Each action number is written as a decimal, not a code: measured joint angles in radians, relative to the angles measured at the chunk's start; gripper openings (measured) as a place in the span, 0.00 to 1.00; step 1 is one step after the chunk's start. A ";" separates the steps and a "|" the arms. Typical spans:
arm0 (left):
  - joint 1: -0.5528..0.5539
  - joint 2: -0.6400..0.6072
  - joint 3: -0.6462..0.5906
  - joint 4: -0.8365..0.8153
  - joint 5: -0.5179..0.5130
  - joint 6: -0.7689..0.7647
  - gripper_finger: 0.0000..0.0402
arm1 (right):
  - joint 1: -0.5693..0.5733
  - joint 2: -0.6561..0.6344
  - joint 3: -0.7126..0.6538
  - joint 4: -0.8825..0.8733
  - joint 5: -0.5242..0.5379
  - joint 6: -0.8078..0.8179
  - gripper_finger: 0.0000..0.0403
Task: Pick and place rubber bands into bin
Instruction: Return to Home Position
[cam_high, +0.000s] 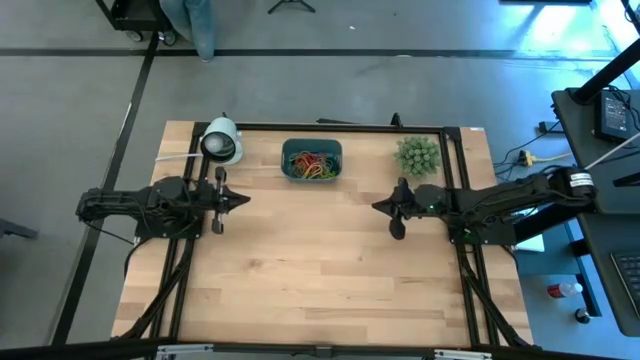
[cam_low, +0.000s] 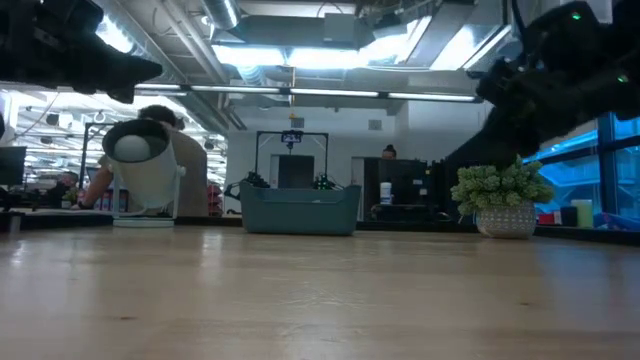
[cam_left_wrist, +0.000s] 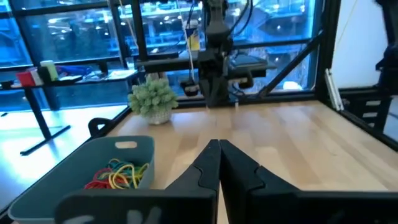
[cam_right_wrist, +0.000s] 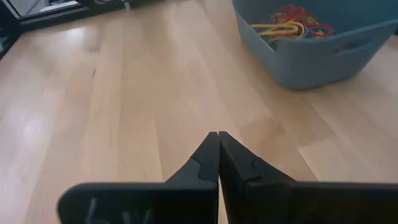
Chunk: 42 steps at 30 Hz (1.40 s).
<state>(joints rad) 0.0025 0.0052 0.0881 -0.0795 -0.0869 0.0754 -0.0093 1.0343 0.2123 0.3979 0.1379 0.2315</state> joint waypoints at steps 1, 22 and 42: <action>0.000 -0.005 0.000 -0.003 0.004 -0.006 0.00 | 0.000 -0.010 -0.017 0.012 0.000 0.000 0.01; -0.001 -0.002 -0.080 0.106 0.161 -0.035 0.00 | 0.017 -0.092 -0.206 0.324 -0.035 -0.109 0.00; -0.001 -0.001 -0.080 0.106 0.159 -0.036 0.01 | 0.002 -0.817 -0.206 -0.190 -0.106 -0.157 0.00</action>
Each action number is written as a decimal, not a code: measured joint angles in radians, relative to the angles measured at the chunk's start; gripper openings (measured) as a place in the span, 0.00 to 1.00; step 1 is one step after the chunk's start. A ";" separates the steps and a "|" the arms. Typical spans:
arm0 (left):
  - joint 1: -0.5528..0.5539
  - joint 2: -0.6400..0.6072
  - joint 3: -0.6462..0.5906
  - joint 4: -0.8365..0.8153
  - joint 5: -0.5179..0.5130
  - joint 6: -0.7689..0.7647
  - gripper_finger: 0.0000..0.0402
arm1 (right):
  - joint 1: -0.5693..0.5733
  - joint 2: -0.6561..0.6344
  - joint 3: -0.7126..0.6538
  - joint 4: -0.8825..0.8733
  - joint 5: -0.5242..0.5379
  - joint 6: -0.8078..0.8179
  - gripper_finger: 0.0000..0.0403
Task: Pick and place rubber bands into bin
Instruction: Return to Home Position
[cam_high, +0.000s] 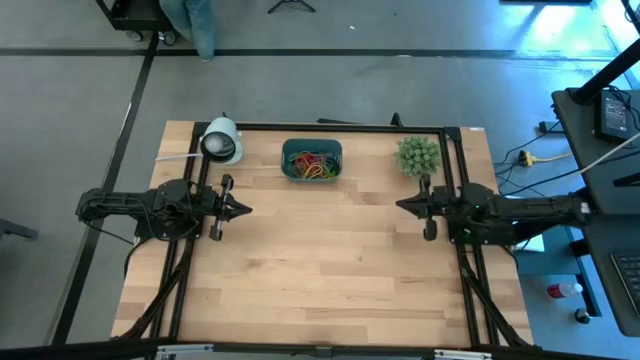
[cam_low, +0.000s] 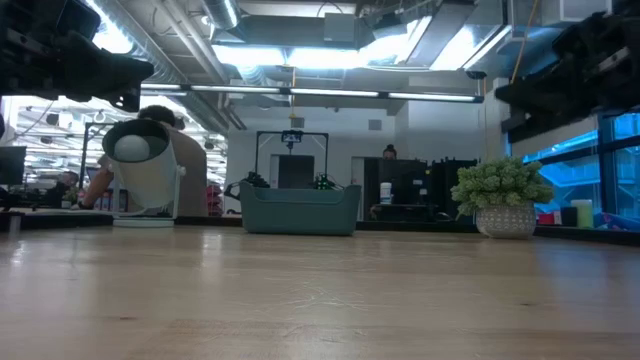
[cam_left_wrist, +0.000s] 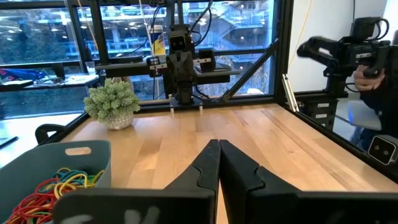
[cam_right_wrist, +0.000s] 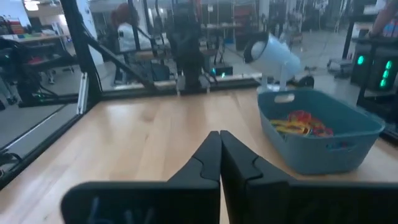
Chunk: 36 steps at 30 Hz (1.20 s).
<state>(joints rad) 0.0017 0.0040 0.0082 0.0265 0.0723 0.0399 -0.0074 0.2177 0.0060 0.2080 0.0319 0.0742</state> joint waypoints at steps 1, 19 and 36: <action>0.000 0.000 0.000 0.000 0.000 0.000 0.01 | 0.000 -0.054 0.000 -0.042 0.000 -0.004 0.00; 0.000 0.009 0.000 0.000 -0.002 0.000 0.01 | 0.000 -0.214 0.016 -0.212 -0.137 -0.026 0.07; 0.000 0.009 0.000 0.000 -0.002 0.000 0.01 | 0.000 -0.214 0.016 -0.211 -0.137 -0.026 0.08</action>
